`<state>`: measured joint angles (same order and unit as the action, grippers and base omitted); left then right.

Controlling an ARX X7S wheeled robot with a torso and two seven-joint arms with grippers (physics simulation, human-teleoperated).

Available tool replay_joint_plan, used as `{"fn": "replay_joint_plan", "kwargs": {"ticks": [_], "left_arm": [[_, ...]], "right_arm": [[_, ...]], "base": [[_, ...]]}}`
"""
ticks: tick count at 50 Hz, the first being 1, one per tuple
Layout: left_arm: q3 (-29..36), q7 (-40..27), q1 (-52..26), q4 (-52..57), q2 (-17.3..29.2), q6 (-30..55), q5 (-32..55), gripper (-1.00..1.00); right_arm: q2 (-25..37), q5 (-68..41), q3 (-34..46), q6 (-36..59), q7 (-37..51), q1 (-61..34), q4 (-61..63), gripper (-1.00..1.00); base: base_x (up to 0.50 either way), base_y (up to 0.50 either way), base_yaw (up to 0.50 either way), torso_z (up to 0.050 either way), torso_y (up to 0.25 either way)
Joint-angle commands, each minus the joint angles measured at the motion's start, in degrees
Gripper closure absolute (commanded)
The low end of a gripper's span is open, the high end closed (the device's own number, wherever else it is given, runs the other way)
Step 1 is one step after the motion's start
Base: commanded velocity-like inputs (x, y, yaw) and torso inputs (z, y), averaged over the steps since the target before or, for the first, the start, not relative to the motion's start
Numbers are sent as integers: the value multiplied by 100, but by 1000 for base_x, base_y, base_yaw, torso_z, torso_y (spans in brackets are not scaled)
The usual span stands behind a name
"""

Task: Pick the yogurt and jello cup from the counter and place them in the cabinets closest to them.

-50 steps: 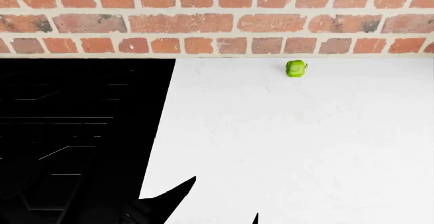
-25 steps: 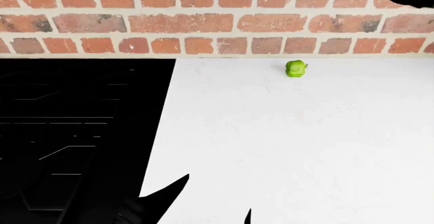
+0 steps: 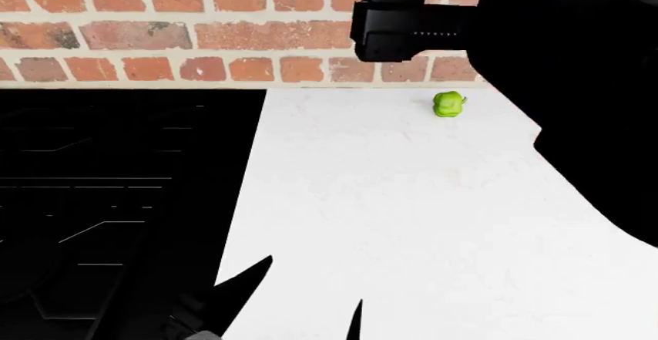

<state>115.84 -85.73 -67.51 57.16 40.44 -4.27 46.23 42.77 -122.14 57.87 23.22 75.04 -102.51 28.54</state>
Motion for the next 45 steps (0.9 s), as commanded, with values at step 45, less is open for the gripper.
{"fn": "replay_joint_plan", "kwargs": {"ticks": [45], "left_arm": [[-215,419,288,-254,416,-263,-76,-100]], "right_arm": [[976,2637,922,-653,-318,3454,2314,-100]], "base": [[0,0,0,0,0]]}}
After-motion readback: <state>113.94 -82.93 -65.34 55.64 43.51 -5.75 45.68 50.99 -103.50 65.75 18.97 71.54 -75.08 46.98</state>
